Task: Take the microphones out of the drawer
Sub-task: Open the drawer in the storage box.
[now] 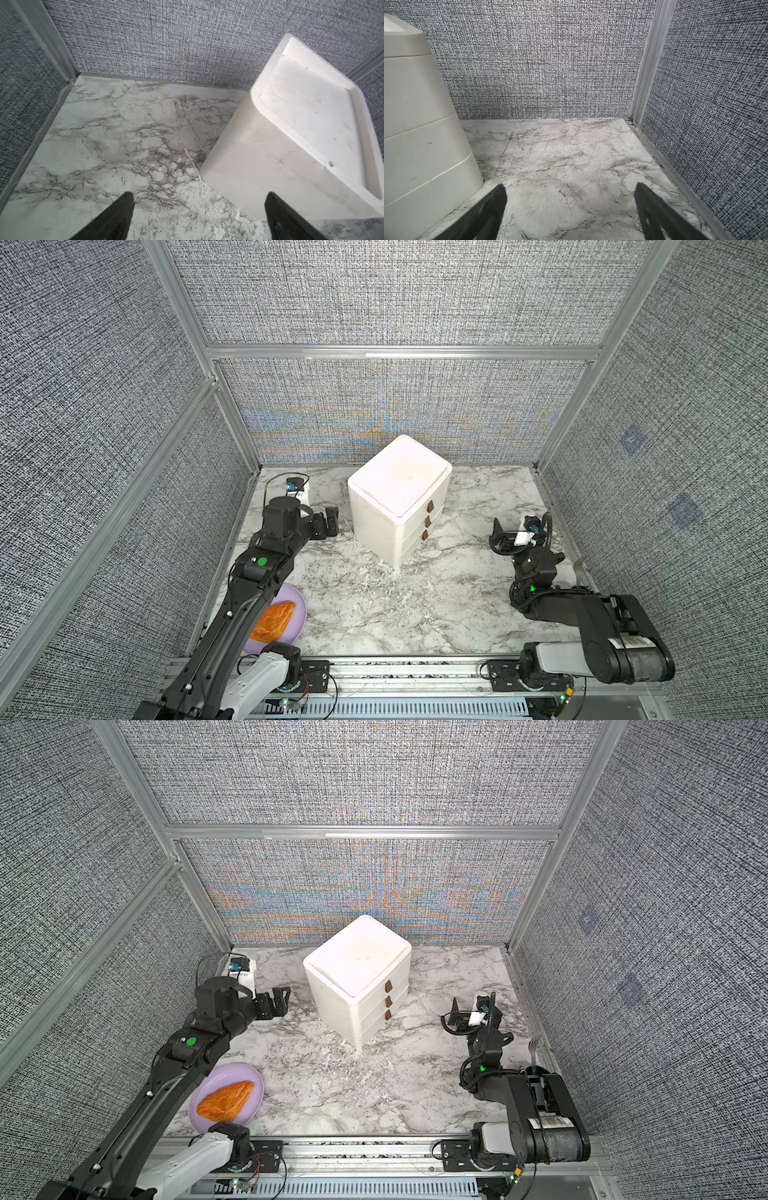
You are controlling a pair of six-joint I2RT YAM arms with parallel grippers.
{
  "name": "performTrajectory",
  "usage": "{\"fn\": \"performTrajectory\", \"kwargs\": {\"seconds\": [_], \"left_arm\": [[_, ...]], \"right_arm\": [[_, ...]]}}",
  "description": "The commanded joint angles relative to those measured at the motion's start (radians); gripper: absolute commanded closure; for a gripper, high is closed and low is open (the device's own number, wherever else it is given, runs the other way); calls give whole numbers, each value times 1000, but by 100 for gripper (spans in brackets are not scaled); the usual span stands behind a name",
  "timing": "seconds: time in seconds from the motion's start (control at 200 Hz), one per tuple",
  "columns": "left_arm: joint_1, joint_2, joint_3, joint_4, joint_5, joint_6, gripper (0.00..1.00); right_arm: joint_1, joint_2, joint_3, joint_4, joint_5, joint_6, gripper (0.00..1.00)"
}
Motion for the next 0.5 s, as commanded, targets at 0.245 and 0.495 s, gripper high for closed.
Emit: {"fn": "performTrajectory", "kwargs": {"seconds": [0.245, 0.495], "left_arm": [[-1, 260, 337, -174, 261, 191, 0], [0, 398, 506, -253, 284, 258, 0]], "right_arm": [[2, 4, 4, 36, 6, 2, 2], [8, -20, 13, 6, -57, -35, 2]]}}
